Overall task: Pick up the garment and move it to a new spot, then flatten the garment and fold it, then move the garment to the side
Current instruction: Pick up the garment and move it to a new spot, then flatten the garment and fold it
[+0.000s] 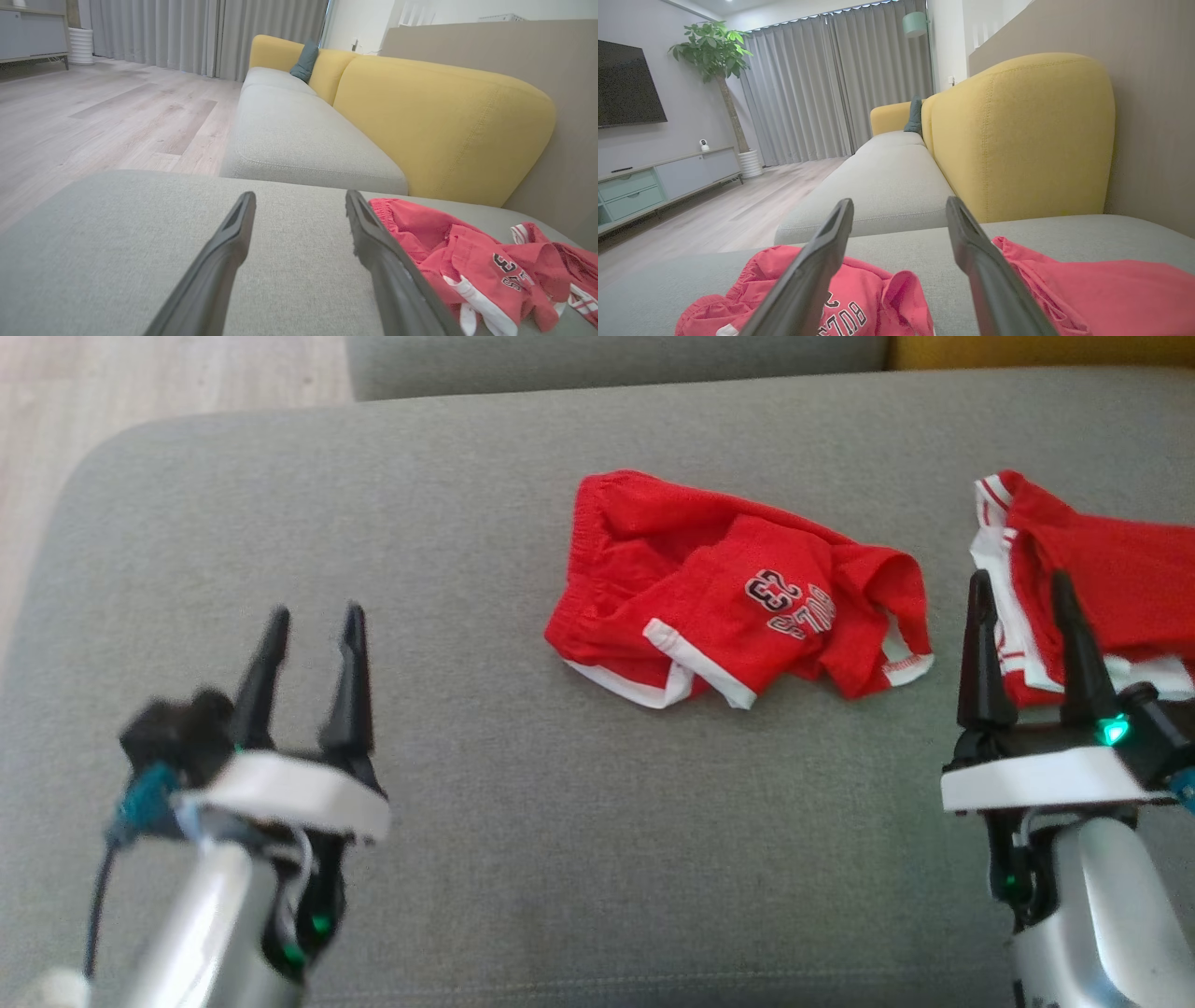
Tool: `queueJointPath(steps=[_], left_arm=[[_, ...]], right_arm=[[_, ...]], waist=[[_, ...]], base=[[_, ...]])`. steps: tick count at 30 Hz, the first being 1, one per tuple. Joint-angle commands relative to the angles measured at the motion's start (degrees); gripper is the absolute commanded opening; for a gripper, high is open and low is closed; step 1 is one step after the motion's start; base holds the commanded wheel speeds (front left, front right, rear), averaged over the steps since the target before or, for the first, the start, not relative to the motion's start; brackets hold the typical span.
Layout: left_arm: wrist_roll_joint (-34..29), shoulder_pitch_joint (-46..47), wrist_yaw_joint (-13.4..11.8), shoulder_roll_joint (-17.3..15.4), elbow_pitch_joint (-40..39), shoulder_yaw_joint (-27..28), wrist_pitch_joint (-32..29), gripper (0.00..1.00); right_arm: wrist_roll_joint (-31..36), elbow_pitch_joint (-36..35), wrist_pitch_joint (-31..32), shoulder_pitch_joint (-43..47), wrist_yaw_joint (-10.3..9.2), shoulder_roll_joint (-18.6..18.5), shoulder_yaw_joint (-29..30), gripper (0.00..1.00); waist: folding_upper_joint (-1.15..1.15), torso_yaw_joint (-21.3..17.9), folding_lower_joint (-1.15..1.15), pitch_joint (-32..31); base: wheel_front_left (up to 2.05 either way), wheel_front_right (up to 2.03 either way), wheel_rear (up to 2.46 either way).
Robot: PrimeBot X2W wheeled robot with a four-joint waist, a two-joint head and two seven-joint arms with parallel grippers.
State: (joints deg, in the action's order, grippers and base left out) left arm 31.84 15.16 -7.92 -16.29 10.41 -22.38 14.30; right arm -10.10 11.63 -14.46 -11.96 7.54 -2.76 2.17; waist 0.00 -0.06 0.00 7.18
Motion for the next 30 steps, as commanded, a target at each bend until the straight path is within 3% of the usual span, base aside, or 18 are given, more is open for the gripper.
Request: queueJointPath(steps=[1, 4, 14, 21, 30], left_arm=[[-2.0, -0.3, 1.0, 1.0, -3.8, 4.7, 0.7, 1.0], [-4.1, -3.0, 2.0, 3.3, -5.3, 7.0, 0.7, 1.0], [-12.2, -5.6, 9.2, 10.5, -4.8, 13.8, 0.7, 1.0], [-13.6, -5.2, 12.0, 12.7, -2.1, 14.3, 0.7, 1.0], [-13.4, -4.0, 13.3, 13.4, 0.0, 13.3, 0.7, 1.0]], right_arm=[[-0.4, -1.5, -0.5, -0.2, -0.05, -0.1, -1.8, 1.0], [-0.5, -1.1, -0.5, 0.3, -0.05, -0.1, -2.2, 1.0], [0.9, 1.0, -0.5, 0.7, -0.05, -0.1, -6.9, 1.0], [3.7, 6.1, 2.7, -2.9, -0.05, -0.1, -15.4, 1.0], [10.7, 16.6, 6.0, -9.9, -0.05, -0.1, -15.0, 1.0]], waist=[[0.0, 1.0, 0.0, -0.7], [0.0, 1.3, 0.0, -0.8], [0.0, 3.7, 0.0, -0.4], [0.0, 7.3, 0.0, 1.3], [0.0, 13.1, 0.0, 4.1]], base=[[0.0, 0.0, 0.0], [0.0, 0.0, 0.0], [0.0, 0.0, 0.0], [0.0, 0.0, 0.0], [0.0, 0.0, 0.0]])
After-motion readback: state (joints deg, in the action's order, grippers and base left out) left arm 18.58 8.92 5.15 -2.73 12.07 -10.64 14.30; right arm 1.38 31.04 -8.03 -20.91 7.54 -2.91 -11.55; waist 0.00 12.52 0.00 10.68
